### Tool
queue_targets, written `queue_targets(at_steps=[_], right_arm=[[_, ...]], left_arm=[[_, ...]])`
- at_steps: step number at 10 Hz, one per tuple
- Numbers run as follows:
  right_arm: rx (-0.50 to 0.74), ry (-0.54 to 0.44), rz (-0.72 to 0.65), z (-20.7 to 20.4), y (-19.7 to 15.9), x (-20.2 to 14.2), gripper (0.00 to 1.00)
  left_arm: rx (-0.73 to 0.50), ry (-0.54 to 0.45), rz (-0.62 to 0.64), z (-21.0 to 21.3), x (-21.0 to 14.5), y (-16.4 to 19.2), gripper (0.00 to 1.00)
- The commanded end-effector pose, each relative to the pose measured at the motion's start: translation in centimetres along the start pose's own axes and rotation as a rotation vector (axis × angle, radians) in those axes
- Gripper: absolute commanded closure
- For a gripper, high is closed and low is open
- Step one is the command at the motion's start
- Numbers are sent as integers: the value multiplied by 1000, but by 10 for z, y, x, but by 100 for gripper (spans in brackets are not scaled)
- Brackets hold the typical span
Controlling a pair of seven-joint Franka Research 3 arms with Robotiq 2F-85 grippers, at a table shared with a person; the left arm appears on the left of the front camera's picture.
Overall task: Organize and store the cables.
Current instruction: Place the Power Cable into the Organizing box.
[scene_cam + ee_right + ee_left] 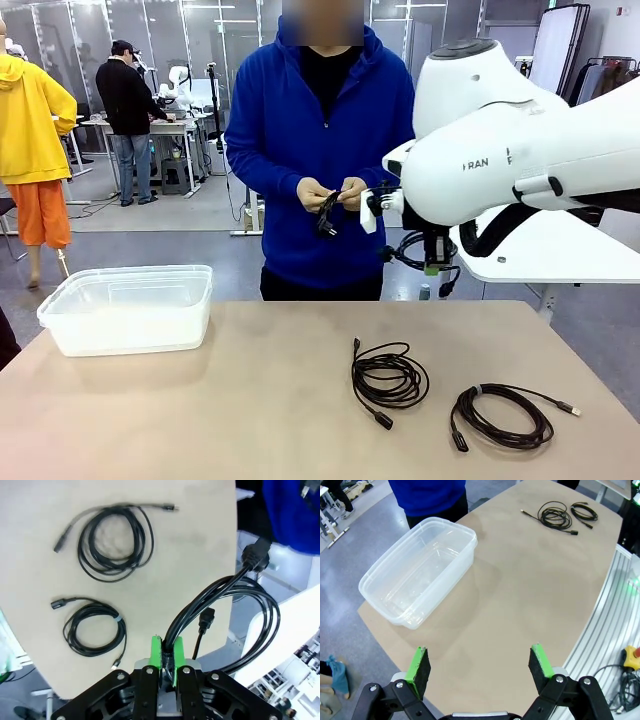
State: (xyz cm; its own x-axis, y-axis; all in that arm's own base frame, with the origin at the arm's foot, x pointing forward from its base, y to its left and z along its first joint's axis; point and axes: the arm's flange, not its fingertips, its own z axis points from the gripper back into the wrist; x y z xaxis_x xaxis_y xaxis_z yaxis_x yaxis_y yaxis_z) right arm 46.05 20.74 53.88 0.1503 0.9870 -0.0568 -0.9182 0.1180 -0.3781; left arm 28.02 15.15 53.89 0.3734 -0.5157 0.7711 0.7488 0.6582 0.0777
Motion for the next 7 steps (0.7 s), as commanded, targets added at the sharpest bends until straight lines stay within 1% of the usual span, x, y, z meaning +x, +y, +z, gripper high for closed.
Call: queue_targets(at_steps=[1, 4, 7], right_arm=[[-43, 15, 12, 8, 19, 21, 100], [-54, 18, 87, 13, 43, 70, 100], [-17, -13, 169, 9, 55, 119, 100]], left_arm=[[-6, -8, -13, 0, 0, 0, 0], [-6, -8, -13, 0, 0, 0, 0], [-6, -8, -13, 0, 0, 0, 0]])
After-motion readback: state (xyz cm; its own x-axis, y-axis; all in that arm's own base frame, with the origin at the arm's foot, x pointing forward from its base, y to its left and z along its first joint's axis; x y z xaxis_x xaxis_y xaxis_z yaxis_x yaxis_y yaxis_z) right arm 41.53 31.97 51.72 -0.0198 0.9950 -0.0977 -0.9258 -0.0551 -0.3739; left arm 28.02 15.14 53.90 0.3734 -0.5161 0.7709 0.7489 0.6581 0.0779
